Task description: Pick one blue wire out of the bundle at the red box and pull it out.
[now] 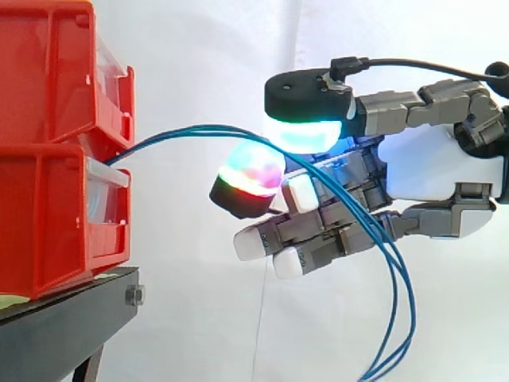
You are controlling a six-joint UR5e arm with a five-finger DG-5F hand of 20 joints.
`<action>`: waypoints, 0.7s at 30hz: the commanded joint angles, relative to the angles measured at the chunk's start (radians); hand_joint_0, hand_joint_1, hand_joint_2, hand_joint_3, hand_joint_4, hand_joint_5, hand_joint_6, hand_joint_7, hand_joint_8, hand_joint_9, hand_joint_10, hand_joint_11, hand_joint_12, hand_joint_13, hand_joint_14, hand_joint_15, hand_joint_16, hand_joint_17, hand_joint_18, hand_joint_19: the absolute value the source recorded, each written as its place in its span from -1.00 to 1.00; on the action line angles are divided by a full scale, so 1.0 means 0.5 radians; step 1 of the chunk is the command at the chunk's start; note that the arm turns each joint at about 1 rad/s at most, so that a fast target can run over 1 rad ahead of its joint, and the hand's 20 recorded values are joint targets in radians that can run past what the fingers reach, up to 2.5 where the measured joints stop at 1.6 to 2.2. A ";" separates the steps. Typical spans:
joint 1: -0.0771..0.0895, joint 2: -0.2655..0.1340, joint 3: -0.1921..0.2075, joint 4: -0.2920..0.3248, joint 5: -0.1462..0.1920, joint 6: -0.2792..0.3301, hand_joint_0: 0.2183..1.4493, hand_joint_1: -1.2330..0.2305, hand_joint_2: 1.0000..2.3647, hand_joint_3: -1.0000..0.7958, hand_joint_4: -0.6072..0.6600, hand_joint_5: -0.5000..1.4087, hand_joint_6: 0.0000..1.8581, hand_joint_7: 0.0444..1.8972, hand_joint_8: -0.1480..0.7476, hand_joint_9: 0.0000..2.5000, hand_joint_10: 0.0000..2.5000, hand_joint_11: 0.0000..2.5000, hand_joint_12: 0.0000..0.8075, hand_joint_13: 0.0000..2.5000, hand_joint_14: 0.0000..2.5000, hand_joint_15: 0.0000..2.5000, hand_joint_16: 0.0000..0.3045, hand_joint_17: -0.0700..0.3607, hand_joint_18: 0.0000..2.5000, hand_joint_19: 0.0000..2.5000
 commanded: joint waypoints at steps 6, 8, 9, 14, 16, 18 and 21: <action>-0.005 0.000 0.000 0.002 -0.012 0.000 -0.24 -0.21 -0.98 0.09 0.54 -0.55 -0.40 0.23 -0.07 -0.10 -0.98 -0.44 -0.05 -0.51 -0.99 -0.71 -0.61 -0.05 -0.62 -0.58; -0.005 0.000 0.000 0.002 -0.012 0.000 -0.29 -0.39 -0.98 0.05 0.51 -0.58 -0.31 0.07 -0.07 -0.12 -0.98 -0.39 -0.04 -0.51 -0.99 -0.70 -0.60 -0.04 -0.61 -0.60; -0.005 0.000 0.000 0.002 -0.012 0.000 -0.30 -0.40 -0.98 0.01 0.50 -0.59 -0.28 0.02 -0.06 -0.12 -0.98 -0.37 -0.05 -0.51 -0.99 -0.70 -0.61 -0.05 -0.62 -0.59; -0.005 0.000 0.000 0.002 -0.015 0.000 -0.31 -0.44 -0.97 -0.03 0.49 -0.61 -0.21 -0.11 -0.08 -0.13 -0.98 -0.34 -0.07 -0.52 -0.99 -0.70 -0.62 -0.08 -0.63 -0.59; -0.005 0.000 0.000 0.002 -0.012 0.000 -0.30 -0.45 -0.97 -0.02 0.44 -0.61 -0.19 -0.18 -0.10 -0.13 -0.98 -0.33 -0.08 -0.53 -0.99 -0.70 -0.63 -0.09 -0.63 -0.59; -0.005 0.000 0.000 0.005 -0.012 0.000 -0.27 -0.46 -0.97 -0.03 0.41 -0.62 -0.17 -0.23 -0.10 -0.15 -0.98 -0.31 -0.09 -0.53 -0.99 -0.70 -0.63 -0.09 -0.63 -0.60; -0.005 0.000 0.000 0.005 -0.015 0.000 -0.25 -0.49 -0.97 -0.04 0.45 -0.64 -0.12 -0.36 -0.10 -0.17 -0.98 -0.29 -0.09 -0.53 -0.99 -0.70 -0.63 -0.09 -0.62 -0.60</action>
